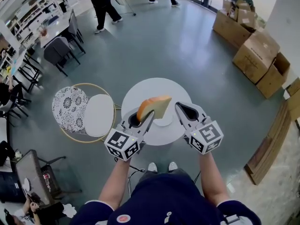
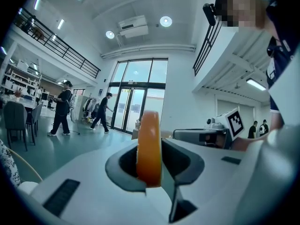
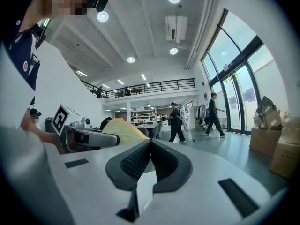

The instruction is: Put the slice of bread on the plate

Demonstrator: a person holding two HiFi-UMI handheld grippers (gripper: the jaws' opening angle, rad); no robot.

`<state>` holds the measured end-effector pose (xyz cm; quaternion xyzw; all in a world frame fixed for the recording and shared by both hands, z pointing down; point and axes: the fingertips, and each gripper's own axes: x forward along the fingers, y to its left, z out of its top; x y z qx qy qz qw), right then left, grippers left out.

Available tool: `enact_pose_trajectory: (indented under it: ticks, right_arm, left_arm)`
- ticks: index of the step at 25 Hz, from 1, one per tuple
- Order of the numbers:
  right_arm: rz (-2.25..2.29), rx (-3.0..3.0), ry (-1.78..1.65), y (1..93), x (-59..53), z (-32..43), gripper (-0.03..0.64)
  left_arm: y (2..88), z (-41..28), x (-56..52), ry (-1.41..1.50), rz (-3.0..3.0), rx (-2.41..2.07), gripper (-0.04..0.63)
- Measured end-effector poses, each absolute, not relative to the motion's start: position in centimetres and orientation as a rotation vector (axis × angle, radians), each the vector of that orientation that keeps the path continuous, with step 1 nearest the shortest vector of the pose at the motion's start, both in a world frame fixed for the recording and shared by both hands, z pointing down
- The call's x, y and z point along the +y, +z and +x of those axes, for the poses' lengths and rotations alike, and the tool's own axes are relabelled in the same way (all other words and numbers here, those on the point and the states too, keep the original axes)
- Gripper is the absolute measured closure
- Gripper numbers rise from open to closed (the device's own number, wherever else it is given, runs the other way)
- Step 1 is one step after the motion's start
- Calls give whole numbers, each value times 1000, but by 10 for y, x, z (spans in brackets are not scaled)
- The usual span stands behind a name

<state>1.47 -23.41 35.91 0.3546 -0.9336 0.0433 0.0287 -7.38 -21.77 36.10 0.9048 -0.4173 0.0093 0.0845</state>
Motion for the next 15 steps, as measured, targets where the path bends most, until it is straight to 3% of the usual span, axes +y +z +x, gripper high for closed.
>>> enact_pose_trajectory:
  ticks: [15]
  right_arm:
    - [1126, -2749, 346, 443, -256, 21, 609]
  left_arm:
    - [464, -67, -249, 108, 2508, -1175, 492]
